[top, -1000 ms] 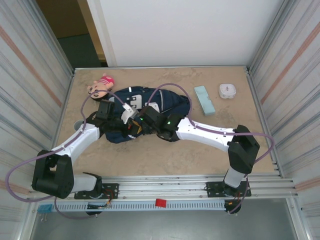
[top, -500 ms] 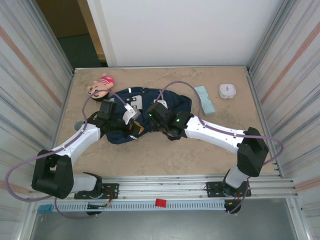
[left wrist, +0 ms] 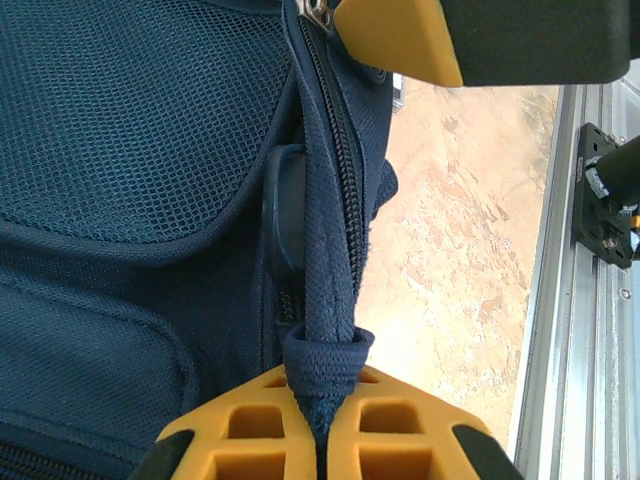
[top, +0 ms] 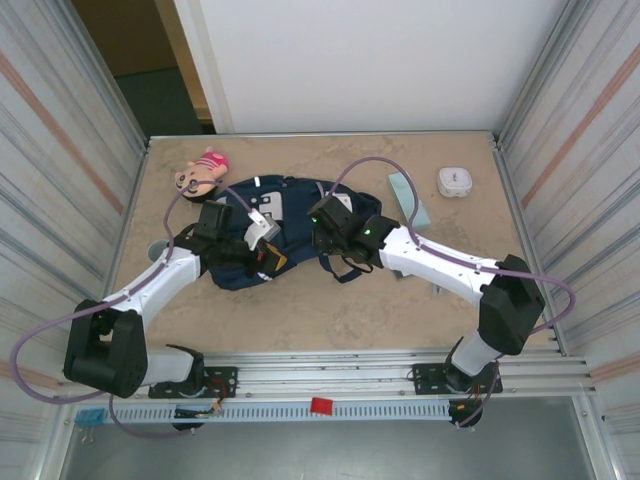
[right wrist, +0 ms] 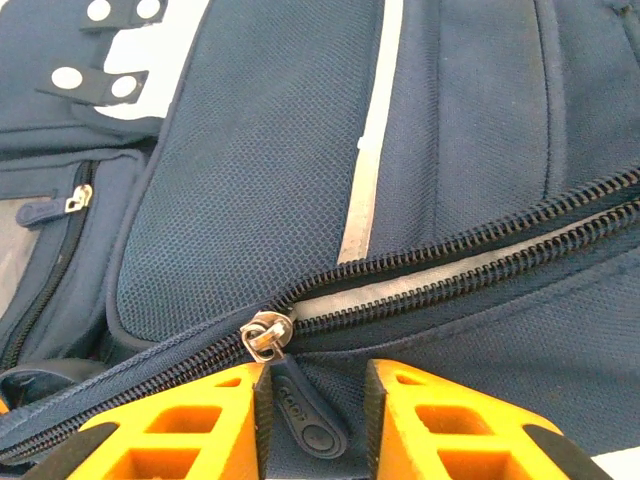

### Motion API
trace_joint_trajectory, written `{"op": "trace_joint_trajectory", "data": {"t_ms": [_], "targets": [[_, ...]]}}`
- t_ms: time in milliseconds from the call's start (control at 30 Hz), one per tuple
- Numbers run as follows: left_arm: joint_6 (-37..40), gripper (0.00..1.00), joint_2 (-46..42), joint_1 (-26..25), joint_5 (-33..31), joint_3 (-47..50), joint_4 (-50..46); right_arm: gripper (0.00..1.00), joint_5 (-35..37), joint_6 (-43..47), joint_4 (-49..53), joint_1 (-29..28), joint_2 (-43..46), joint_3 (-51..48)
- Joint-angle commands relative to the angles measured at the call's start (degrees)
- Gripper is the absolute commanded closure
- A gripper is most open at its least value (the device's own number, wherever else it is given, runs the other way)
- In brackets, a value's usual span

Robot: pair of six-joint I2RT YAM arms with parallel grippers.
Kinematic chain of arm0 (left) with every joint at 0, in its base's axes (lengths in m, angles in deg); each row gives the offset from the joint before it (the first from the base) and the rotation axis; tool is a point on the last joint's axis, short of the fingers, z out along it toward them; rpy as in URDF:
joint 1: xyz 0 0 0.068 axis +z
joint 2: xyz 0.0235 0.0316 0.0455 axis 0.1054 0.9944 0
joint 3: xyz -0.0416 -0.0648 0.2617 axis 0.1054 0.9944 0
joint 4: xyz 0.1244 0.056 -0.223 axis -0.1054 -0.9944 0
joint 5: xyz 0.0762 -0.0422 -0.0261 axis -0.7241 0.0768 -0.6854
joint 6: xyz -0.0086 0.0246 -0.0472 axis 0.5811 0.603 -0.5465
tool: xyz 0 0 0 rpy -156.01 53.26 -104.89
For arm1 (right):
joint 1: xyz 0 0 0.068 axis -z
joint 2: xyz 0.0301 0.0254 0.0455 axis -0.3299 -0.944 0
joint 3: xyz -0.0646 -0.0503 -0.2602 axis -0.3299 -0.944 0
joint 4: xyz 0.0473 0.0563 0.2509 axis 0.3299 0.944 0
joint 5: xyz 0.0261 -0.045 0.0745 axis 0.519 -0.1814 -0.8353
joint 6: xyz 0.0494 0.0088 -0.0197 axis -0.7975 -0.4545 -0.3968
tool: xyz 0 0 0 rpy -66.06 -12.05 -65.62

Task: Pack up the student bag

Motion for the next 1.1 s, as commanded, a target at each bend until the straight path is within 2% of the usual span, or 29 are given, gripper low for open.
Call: {"op": "trace_joint_trajectory", "data": {"t_ms": [0, 67, 233, 300, 500, 667, 733, 767, 867, 900, 1067], "targets": [[0.6, 1.0, -2.2, 0.3, 7.9, -1.8, 0.3, 0.66, 1.8, 1.4, 0.7, 0.6, -2.3, 0.9], [0.8, 1.0, -2.3, 0.3, 8.0, -1.6, 0.2, 0.67, 1.2, 1.9, 0.2, 0.6, -2.7, 1.1], [1.2, 1.0, -2.8, 0.4, 6.3, -1.6, 0.0, 0.86, 3.3, 2.9, 3.6, 1.4, -3.5, 1.8], [1.5, 1.0, -3.0, 0.3, 5.5, -1.5, -0.3, 0.9, 3.6, 3.1, 4.8, 2.8, -3.0, 0.9], [2.2, 1.0, -3.5, 0.3, 4.1, -1.4, -1.1, 0.93, 3.1, 5.7, 5.7, 9.9, 0.8, -3.3], [2.6, 1.0, -3.5, 0.4, 3.7, -1.3, -1.2, 0.92, -0.3, 8.7, 5.2, 15.0, 2.9, -5.1], [2.7, 1.0, -3.6, 0.3, 3.6, -1.3, -1.2, 0.89, -2.6, 10.9, 4.4, 15.6, 4.1, -5.0], [2.6, 1.0, -3.6, 0.3, 3.6, -1.4, -1.2, 0.84, -5.0, 12.4, 3.4, 15.6, 5.1, -5.1], [2.7, 1.0, -3.7, 0.3, 3.7, -1.2, -1.1, 0.63, -12.3, 17.1, -0.3, 13.6, 8.4, -5.5], [2.7, 1.0, -3.7, 0.3, 3.7, -1.3, -1.1, 0.59, -14.1, 19.3, -1.5, 12.5, 9.4, -5.8], [2.5, 1.0, -3.7, 0.3, 4.3, -1.1, -0.7, 0.48, -20.5, 27.4, -2.6, 8.8, 8.3, -3.5]]}}
